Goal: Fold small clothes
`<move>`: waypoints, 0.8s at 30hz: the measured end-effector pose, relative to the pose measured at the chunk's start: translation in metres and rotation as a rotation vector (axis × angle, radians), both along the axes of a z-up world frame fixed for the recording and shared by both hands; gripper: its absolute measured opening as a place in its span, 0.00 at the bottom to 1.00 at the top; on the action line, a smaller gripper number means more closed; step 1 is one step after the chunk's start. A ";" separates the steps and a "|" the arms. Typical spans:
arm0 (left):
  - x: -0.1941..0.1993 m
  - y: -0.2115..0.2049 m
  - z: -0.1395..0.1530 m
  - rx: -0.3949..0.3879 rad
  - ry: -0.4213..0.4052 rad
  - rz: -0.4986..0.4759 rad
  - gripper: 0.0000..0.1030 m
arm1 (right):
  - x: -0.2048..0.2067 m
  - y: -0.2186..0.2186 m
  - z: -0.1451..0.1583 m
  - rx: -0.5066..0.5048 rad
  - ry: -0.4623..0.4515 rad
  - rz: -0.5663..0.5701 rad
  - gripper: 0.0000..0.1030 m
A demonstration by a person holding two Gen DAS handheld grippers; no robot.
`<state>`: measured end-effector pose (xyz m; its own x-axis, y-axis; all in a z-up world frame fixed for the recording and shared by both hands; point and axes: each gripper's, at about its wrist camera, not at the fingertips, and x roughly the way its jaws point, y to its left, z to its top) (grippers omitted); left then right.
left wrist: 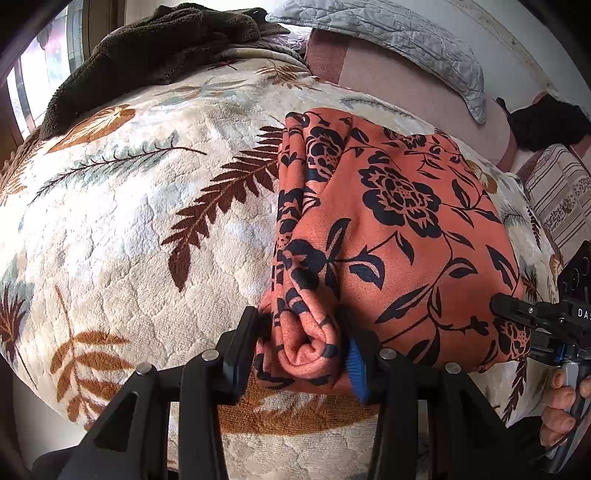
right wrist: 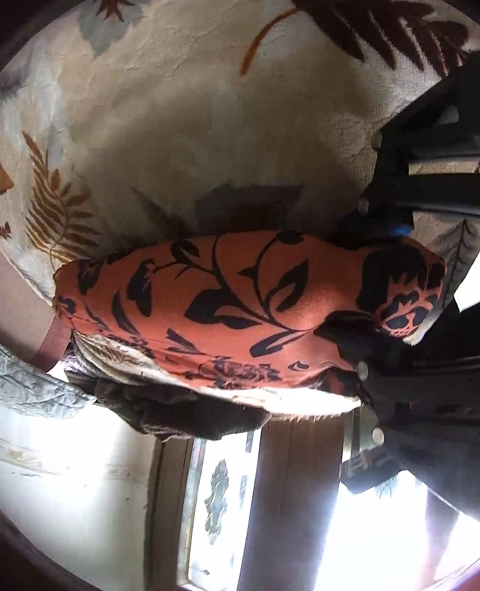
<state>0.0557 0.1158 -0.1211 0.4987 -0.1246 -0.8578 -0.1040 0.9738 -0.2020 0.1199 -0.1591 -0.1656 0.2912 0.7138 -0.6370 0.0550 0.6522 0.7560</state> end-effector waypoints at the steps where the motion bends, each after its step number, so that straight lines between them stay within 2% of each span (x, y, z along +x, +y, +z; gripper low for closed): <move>1: 0.000 0.001 0.000 -0.009 0.002 0.003 0.47 | -0.003 0.005 0.005 -0.046 -0.024 0.008 0.30; 4: 0.000 0.001 0.015 -0.015 -0.006 0.026 0.45 | -0.004 0.016 0.016 -0.158 -0.062 0.024 0.30; 6: -0.002 -0.010 0.041 0.009 -0.097 0.000 0.44 | -0.002 0.018 0.015 -0.172 -0.065 0.033 0.34; 8: 0.000 -0.025 0.056 0.030 -0.169 -0.062 0.44 | -0.005 0.011 0.014 -0.111 -0.067 0.011 0.39; 10: 0.011 -0.033 0.046 0.053 -0.141 -0.090 0.45 | -0.007 -0.004 0.014 -0.024 -0.076 -0.025 0.60; 12: 0.022 -0.031 0.019 0.071 -0.057 -0.069 0.44 | -0.005 -0.021 0.015 0.036 -0.086 -0.078 0.61; 15: 0.015 -0.035 0.015 0.121 -0.107 -0.096 0.46 | 0.016 -0.036 0.007 0.097 -0.056 -0.128 0.68; 17: 0.015 -0.036 0.015 0.129 -0.108 -0.095 0.46 | 0.036 -0.038 -0.007 0.145 0.000 -0.122 0.67; 18: 0.014 -0.035 0.015 0.123 -0.109 -0.092 0.46 | 0.045 -0.032 -0.010 0.127 0.002 -0.092 0.49; 19: 0.015 -0.034 0.014 0.117 -0.111 -0.091 0.46 | 0.049 -0.025 -0.009 0.065 -0.005 -0.068 0.37; 23: 0.014 -0.032 0.014 0.093 -0.117 -0.098 0.46 | 0.037 -0.002 0.018 -0.205 -0.108 -0.035 0.34; 24: 0.013 -0.032 0.014 0.091 -0.119 -0.100 0.46 | 0.036 0.000 0.022 -0.230 -0.118 -0.027 0.35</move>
<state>0.0682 0.0842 -0.1069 0.5866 -0.1032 -0.8033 0.0140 0.9930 -0.1174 0.1556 -0.1596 -0.1438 0.3899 0.5448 -0.7424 -0.0048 0.8074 0.5900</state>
